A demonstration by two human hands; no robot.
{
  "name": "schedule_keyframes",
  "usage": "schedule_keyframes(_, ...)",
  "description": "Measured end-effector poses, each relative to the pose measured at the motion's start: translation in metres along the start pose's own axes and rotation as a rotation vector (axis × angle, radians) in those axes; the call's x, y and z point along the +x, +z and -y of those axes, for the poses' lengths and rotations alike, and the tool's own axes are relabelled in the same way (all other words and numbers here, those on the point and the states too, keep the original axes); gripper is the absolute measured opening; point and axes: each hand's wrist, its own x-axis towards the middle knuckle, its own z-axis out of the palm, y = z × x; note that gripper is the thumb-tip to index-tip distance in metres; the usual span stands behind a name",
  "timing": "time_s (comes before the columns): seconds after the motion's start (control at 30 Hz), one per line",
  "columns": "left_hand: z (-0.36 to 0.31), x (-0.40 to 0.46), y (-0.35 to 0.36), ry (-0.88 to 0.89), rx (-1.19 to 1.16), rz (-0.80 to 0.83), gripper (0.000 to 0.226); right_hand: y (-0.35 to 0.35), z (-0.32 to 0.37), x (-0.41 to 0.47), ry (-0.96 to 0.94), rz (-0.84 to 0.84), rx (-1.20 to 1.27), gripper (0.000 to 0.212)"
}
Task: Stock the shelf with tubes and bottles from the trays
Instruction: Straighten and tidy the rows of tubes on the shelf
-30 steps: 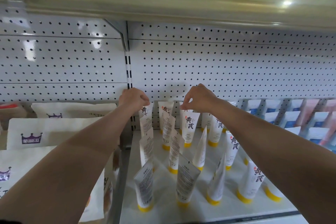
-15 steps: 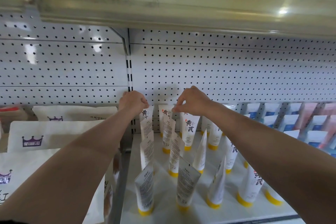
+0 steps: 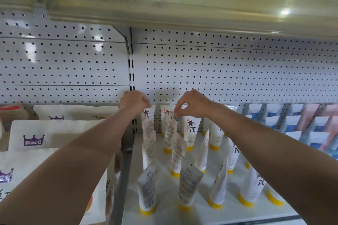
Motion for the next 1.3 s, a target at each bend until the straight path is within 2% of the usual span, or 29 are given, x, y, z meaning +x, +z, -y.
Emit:
schedule_keyframes(0.1,-0.001,-0.001,-0.007,0.031,-0.048,0.031,0.025,-0.007,-0.001,-0.001,-0.045,0.115,0.017,0.031)
schedule_keyframes(0.3,0.001,-0.016,-0.016,0.118,-0.277,0.328,0.018,-0.011,-0.001,0.006,-0.017,0.279,-0.029,0.051)
schedule_keyframes(0.43,0.005,-0.024,-0.022,0.121,-0.332,0.434,0.018,-0.009,0.003,0.010,0.020,0.320,-0.056,0.061)
schedule_keyframes(0.9,0.010,-0.028,-0.034,0.092,-0.280,0.506,0.032,-0.011,0.016,0.011,0.003,0.345,-0.145,0.065)
schedule_keyframes(1.17,0.010,-0.029,-0.038,0.088,-0.239,0.527,0.041,-0.010,0.016,0.010,0.008,0.296,-0.124,0.064)
schedule_keyframes(1.3,0.010,-0.028,-0.038,0.093,-0.209,0.522,0.040,-0.010,0.021,0.003,0.032,0.255,-0.191,0.067)
